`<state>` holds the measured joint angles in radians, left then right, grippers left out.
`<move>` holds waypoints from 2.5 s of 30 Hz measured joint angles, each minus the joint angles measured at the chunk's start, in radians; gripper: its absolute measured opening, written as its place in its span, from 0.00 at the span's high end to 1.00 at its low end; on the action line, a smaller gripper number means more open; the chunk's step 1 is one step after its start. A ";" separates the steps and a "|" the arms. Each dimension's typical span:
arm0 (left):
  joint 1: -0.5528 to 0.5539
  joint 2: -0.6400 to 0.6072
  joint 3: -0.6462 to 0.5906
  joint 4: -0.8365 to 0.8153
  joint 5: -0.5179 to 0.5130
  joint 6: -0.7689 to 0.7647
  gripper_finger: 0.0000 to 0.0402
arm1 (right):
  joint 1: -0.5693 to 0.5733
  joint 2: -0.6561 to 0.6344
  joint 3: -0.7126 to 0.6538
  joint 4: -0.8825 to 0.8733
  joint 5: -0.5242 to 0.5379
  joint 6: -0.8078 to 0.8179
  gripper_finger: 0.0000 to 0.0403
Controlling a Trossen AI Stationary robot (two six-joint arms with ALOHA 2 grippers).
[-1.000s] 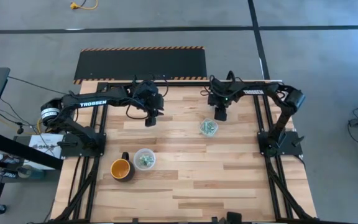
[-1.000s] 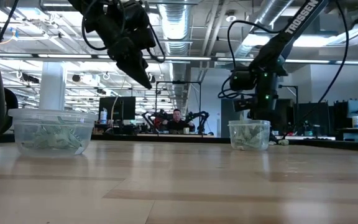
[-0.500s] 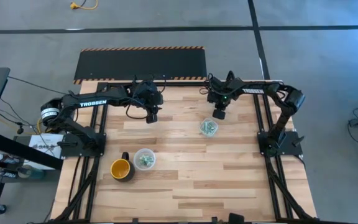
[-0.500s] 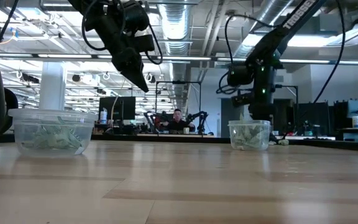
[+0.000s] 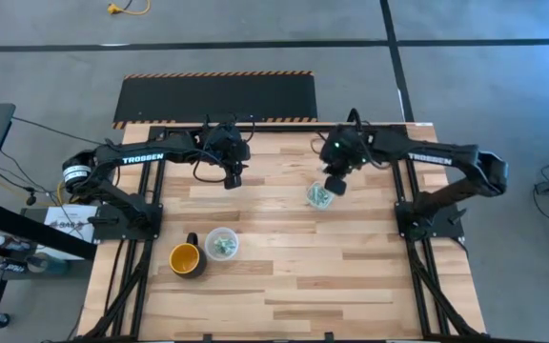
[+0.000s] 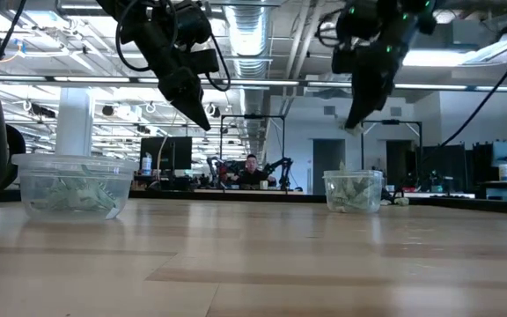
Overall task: Pick and place Stevia / Truvia into bins
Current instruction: Put the white stevia packet into the square transparent container
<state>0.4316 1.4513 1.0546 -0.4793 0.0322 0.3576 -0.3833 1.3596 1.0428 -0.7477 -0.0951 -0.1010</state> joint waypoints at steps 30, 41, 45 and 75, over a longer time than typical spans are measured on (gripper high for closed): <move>0.000 0.000 0.000 0.000 0.001 -0.005 0.76 | 0.047 0.096 -0.001 -0.047 0.189 0.138 0.74; 0.000 0.000 0.000 0.000 0.003 -0.011 0.76 | -0.277 0.103 -0.002 -0.026 0.173 0.101 0.68; 0.000 0.000 0.000 0.000 0.003 -0.012 0.76 | -0.340 0.134 -0.002 -0.012 0.114 0.070 0.65; 0.000 0.000 0.000 0.000 0.002 -0.002 0.76 | -0.418 0.430 -0.001 0.146 0.096 -0.040 0.57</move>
<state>0.4316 1.4513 1.0546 -0.4797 0.0338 0.3559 -0.8009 1.7897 1.0420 -0.6019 0.0006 -0.1406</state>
